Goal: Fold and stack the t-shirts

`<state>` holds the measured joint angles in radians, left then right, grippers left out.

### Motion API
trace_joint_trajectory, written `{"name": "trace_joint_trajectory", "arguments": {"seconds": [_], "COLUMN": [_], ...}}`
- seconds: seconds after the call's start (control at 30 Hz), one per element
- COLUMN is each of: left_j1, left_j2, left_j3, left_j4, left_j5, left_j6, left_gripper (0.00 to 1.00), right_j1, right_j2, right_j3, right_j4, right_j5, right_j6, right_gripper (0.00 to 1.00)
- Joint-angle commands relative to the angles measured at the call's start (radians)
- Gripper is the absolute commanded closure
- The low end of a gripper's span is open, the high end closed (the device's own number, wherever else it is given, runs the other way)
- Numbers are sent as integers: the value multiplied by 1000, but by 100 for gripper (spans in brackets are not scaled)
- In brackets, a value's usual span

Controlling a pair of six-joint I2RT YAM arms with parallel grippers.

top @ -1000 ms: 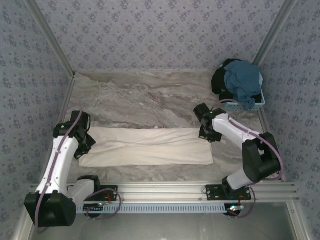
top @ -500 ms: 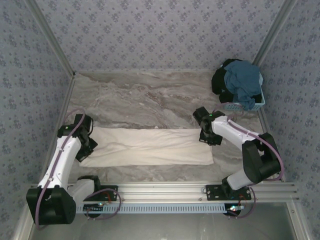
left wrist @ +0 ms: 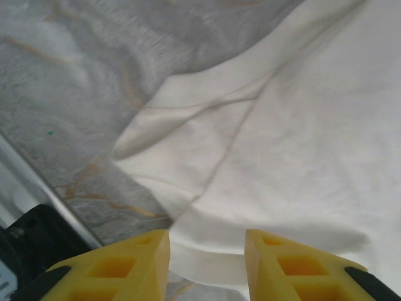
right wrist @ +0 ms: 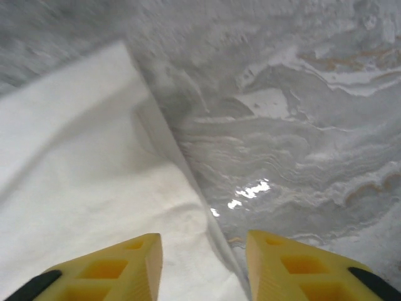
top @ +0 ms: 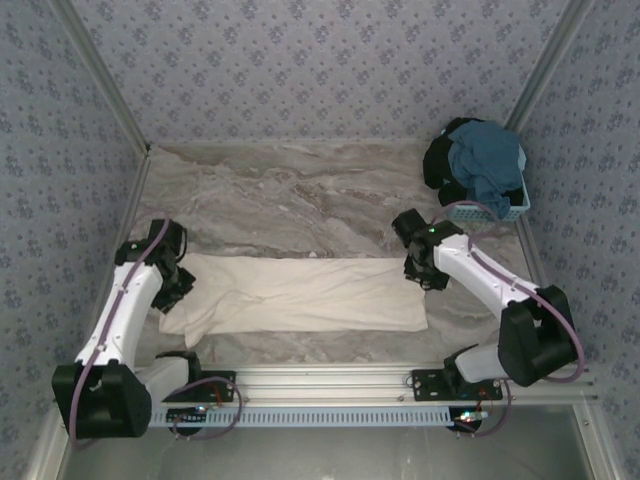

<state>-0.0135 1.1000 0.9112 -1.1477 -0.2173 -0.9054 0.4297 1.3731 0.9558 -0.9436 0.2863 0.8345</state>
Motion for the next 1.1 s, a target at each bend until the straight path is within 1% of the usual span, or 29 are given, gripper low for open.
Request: {"name": "trace_joint_trajectory", "arguments": {"seconds": [0.0,0.1,0.13,0.2,0.3,0.4,0.47,0.57,0.67,0.73,0.83,0.93,1.0,1.07], "left_j1": [-3,17,21,26,44,49,57,97,146,171,182,183,183,182], "left_j2": [67,204,247,337,452,549,602,661,715,768,863,944,976,976], "left_j3": [77,119,133,167,191,192,190,185,210,253,356,475,549,617], "left_j4": [124,236,265,305,349,368,358,363,366,375,360,350,355,342], "left_j5": [85,220,250,266,319,336,321,297,273,300,342,374,408,412], "left_j6": [41,54,61,64,65,78,88,106,126,149,189,223,238,239], "left_gripper": [65,68,70,73,74,75,78,82,83,83,84,85,84,82], "right_j1": [-6,-17,-26,-47,-92,-146,-176,-205,-223,-240,-259,-283,-299,-307], "right_j2": [8,63,84,124,189,273,319,354,403,451,523,585,646,698], "right_j3": [5,-12,-21,-31,-39,-19,2,33,95,143,227,353,436,533], "right_j4": [120,218,239,262,268,226,197,180,144,135,109,103,83,69], "right_j5": [-94,-174,-193,-200,-193,-196,-196,-193,-178,-195,-197,-192,-200,-223], "right_j6": [-16,8,16,27,25,15,6,-16,-35,-49,-69,-104,-135,-179], "right_gripper": [65,75,78,79,80,81,81,80,78,76,76,74,74,74]}}
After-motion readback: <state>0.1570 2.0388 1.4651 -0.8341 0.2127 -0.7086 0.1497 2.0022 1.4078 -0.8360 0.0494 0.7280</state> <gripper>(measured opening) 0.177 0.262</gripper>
